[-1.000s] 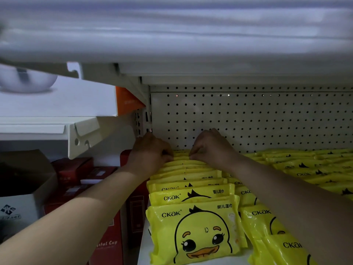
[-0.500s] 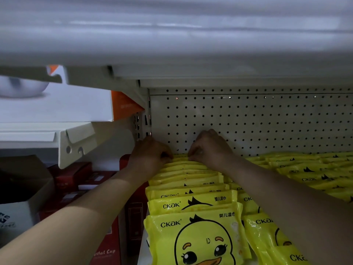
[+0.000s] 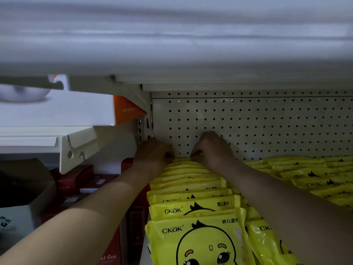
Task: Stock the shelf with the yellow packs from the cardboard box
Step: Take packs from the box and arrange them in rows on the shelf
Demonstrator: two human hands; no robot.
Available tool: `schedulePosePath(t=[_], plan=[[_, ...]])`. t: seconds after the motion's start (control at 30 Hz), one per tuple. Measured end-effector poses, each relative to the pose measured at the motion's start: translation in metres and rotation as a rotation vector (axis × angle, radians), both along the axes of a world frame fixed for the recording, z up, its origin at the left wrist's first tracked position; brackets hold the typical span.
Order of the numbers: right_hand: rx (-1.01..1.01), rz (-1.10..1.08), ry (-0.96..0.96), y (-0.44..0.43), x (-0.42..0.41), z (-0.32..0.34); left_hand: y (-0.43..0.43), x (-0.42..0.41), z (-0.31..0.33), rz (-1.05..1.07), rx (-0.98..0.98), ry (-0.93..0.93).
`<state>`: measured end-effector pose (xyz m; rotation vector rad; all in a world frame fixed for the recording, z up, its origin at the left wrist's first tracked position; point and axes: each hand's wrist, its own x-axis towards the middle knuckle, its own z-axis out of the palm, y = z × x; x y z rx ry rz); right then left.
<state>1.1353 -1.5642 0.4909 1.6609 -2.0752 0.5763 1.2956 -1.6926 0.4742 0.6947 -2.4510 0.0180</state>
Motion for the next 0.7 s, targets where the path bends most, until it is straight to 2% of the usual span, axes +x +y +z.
schedulePosePath(t=[0.13,0.27,0.33,0.47,0.6,0.7], plan=[[0.007,-0.027,0.065,-0.004,0.001,-0.001,-0.001,-0.005,0.0,0.065,-0.023,-0.058],[0.066,-0.021,0.128,-0.005,-0.001,-0.002,0.009,-0.011,0.003,0.17,-0.161,-0.152],[0.069,-0.006,0.1,-0.003,-0.003,0.0,0.008,-0.009,0.005,0.13,-0.122,-0.14],[-0.017,0.119,-0.071,0.002,-0.006,0.003,0.0,-0.004,0.008,-0.085,-0.018,-0.016],[0.028,0.096,0.024,-0.001,0.0,0.002,0.007,-0.011,0.005,-0.117,-0.007,-0.052],[0.076,0.049,0.108,-0.009,-0.001,-0.001,0.001,-0.013,0.002,-0.021,-0.094,-0.116]])
